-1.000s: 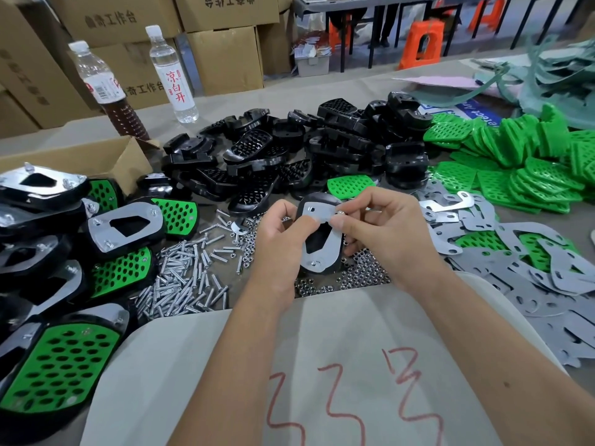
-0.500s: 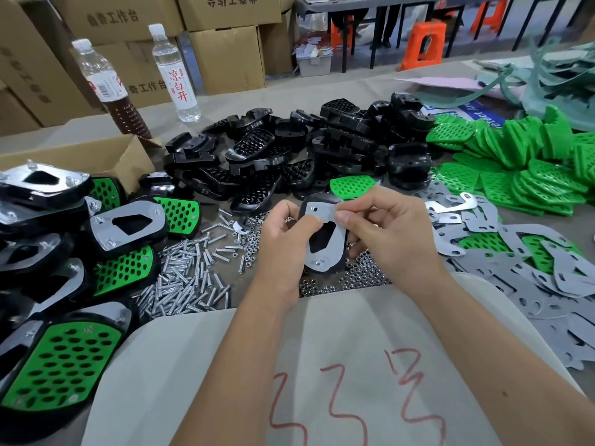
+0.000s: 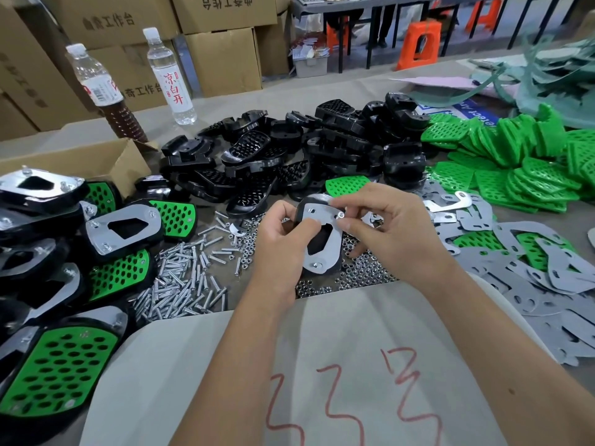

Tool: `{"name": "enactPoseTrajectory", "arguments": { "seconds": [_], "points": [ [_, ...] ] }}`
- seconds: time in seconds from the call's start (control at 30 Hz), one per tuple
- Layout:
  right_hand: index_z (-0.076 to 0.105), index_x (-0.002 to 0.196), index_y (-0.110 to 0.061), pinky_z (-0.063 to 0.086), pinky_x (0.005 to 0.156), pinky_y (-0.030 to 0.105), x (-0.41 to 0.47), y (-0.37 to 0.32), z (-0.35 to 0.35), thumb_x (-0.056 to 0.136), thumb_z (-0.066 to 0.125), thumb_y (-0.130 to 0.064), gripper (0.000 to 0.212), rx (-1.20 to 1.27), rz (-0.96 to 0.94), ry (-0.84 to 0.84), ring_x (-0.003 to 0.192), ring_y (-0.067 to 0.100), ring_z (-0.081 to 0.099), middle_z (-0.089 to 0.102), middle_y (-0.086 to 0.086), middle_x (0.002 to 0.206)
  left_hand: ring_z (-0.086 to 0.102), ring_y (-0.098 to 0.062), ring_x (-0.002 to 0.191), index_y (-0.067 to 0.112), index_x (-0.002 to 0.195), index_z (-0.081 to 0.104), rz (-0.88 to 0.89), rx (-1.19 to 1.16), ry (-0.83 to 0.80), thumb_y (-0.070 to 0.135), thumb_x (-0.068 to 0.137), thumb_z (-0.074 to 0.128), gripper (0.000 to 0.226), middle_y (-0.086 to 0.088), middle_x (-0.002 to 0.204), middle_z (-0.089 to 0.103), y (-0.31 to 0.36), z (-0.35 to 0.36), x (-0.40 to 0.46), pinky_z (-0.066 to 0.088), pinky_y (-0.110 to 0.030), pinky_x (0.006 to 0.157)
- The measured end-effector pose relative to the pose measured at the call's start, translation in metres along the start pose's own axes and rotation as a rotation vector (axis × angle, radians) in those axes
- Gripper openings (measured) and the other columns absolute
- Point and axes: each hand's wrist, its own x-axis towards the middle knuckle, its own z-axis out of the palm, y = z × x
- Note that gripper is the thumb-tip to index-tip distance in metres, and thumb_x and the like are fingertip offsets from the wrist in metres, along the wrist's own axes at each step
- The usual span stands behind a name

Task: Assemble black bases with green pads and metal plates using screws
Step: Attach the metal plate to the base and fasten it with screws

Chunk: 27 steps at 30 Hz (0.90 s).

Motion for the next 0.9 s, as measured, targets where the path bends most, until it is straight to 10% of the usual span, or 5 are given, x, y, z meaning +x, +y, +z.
{"name": "enactPoseTrajectory", "arguments": {
  "seconds": [0.23, 0.9],
  "points": [
    [0.082, 0.093, -0.01, 0.061, 0.048, 0.033, -0.0008, -0.0016, 0.0005, 0.085, 0.083, -0.002, 0.012, -0.027, -0.033, 0.053, 0.075, 0.021, 0.067, 0.065, 0.005, 0.085, 0.061, -0.023, 0.07, 0.027, 0.066, 0.053, -0.011, 0.024, -0.012, 0.025, 0.076, 0.078, 0.027, -0.007, 0.075, 0.063, 0.0006, -0.0004, -0.001, 0.046, -0.036, 0.059],
    [0.078, 0.086, -0.012, 0.056, 0.041, 0.028, -0.0012, -0.0032, 0.0041, 0.087, 0.081, -0.005, 0.007, -0.201, -0.119, 0.06, 0.073, 0.02, 0.063, 0.063, -0.001, 0.08, 0.06, -0.028, 0.074, 0.014, 0.077, 0.049, -0.036, -0.032, 0.022, 0.003, 0.086, 0.077, 0.031, -0.019, 0.082, 0.062, 0.0014, -0.0004, -0.0005, 0.046, -0.042, 0.066]
  ]
}}
